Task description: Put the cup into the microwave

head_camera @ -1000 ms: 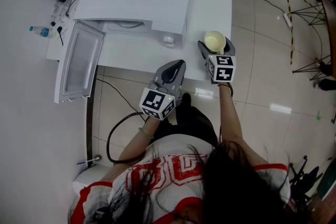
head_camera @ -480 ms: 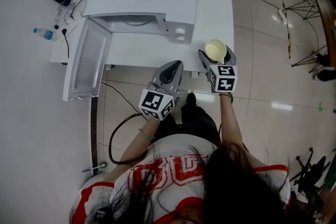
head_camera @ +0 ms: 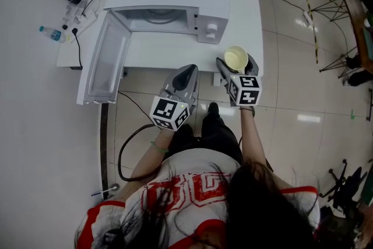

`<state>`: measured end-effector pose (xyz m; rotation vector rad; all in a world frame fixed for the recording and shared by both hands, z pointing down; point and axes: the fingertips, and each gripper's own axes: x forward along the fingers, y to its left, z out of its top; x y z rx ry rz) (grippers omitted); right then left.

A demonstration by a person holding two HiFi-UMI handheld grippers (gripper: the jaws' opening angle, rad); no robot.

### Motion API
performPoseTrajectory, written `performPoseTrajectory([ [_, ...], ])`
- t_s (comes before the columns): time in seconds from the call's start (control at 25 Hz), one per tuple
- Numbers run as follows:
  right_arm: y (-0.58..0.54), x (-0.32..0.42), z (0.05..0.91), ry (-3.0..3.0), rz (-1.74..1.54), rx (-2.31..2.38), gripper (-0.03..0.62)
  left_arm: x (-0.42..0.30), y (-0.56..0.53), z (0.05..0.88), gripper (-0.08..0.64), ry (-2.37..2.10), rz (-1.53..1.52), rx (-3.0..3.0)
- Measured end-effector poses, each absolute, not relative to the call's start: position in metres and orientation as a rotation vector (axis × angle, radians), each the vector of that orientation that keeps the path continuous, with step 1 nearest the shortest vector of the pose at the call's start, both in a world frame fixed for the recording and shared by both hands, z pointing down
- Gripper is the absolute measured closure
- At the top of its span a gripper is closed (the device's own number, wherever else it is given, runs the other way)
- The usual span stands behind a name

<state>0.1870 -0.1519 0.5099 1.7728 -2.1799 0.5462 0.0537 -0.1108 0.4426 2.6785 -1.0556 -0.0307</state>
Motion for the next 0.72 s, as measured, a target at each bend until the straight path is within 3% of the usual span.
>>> performPoseTrajectory([
  [0.72, -0.123, 0.122, 0.492, -2.208, 0.503, 1.754, 0.141, 0.007, -0.083, 0.437, 0.558, -1.023, -0.088, 2.697],
])
